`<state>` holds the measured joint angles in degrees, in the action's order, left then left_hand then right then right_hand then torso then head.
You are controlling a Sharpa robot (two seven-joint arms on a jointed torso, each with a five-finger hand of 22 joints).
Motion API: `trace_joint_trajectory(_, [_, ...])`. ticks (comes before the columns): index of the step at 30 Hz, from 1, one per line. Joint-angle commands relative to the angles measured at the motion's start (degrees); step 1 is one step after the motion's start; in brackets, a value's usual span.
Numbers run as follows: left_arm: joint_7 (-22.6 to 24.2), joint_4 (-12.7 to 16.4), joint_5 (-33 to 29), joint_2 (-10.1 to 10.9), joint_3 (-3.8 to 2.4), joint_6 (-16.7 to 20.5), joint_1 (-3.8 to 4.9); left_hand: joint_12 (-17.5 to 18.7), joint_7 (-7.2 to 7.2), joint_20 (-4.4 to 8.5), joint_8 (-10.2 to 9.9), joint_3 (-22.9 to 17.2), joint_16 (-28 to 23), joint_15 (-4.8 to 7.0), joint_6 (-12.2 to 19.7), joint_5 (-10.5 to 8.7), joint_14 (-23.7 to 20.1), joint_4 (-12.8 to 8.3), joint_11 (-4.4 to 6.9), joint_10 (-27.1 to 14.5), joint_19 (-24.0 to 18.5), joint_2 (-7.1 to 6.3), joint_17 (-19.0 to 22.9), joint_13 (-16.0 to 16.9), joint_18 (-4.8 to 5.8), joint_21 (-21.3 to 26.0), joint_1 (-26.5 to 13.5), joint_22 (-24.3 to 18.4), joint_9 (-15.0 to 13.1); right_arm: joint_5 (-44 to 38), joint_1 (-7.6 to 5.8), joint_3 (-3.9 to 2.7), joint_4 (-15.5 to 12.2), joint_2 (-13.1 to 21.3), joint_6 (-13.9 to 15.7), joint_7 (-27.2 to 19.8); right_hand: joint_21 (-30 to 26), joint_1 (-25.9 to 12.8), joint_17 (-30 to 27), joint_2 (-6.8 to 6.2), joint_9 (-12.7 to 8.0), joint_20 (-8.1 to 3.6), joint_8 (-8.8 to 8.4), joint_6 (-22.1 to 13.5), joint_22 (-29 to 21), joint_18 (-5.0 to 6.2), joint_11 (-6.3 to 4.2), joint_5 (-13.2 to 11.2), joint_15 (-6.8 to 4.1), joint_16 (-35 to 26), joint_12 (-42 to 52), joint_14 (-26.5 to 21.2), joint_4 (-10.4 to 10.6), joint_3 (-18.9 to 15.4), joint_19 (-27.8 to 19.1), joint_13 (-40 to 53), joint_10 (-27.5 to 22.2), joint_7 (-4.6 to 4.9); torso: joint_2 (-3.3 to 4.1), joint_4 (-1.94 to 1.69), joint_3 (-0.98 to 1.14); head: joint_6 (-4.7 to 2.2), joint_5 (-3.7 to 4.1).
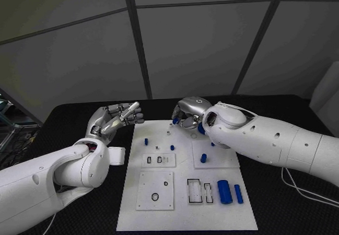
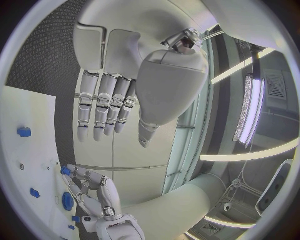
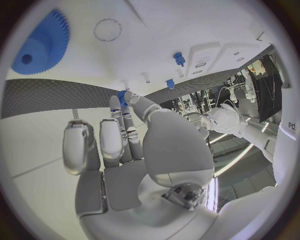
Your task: Assemble the parts on the task board
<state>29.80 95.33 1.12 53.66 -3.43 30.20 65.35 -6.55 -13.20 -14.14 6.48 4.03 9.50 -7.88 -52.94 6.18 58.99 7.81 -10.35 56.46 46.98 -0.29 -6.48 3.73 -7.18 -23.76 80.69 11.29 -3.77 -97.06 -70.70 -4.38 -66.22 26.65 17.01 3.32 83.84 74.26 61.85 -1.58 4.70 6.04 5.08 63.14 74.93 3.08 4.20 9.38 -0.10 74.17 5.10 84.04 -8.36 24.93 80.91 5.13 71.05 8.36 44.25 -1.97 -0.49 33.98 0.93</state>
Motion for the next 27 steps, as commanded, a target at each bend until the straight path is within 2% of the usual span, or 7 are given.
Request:
trace_joint_trajectory(1, [0.05, 0.03, 0.38, -0.11, -0.08, -0.77, 0.17, 0.24, -0.30, -0.11, -0.32, -0.14, -0.36, -0.27, -0.26, -0.18, -0.28, -0.35, -0.30, -0.03, 0.28, 0.19, -0.05, -0.07, -3.18, -0.39, 0.43, 0.06, 0.06, 0.50, -0.18, -0.04, 0.85, -0.69, -0.94, -0.97, 0.34, -0.02, 0.06, -0.34, 0.06, -0.02, -0.03, 0.14, 2.18, -0.33, 0.15, -0.15, -0.16, 0.20, -0.19, 1.79, 0.11, 0.07, 0.43, 0.08, 0.14, 0.26, 0.01, 0.03, 0.02, 0.14, -0.12])
trace_joint_trajectory(15, [0.01, 0.00, 0.37, -0.32, -0.08, -0.84, 0.37, 0.24, -0.30, -0.11, -0.32, -0.14, -0.36, -0.27, -0.26, -0.18, -0.28, -0.35, -0.30, -0.03, 0.28, 0.19, -0.05, -0.07, -3.18, -0.39, 0.43, 0.06, 0.06, -0.31, -0.18, -0.03, 3.89, -3.09, -3.05, -0.53, 0.38, -0.11, 0.09, -0.45, 0.06, 0.01, -0.13, 0.06, 2.23, -0.34, 0.18, -0.10, -0.13, 0.26, -0.28, 1.77, 0.22, 0.12, 0.43, 0.09, 0.08, 0.29, 0.02, 0.02, 0.04, 0.35, -0.29])
trace_joint_trajectory(27, [-0.07, -0.09, 0.37, -0.38, -0.08, -0.91, 0.57, 0.31, -0.31, -0.12, -0.38, -0.14, -0.45, -0.29, -0.26, -0.19, -0.31, -0.42, -0.32, -0.05, 0.23, 0.23, -0.06, -0.07, -3.16, -0.40, 0.44, 0.06, 0.05, -0.55, -0.19, -0.01, 5.02, -4.46, -4.52, -0.58, 0.37, -0.24, 0.14, -0.57, 0.05, 0.04, -0.25, -0.05, 2.19, -0.32, 0.23, -0.10, -0.09, 0.35, -0.40, 1.77, 0.38, 0.14, 0.36, 0.10, -0.01, 0.33, 0.03, 0.04, 0.04, 0.48, -0.48])
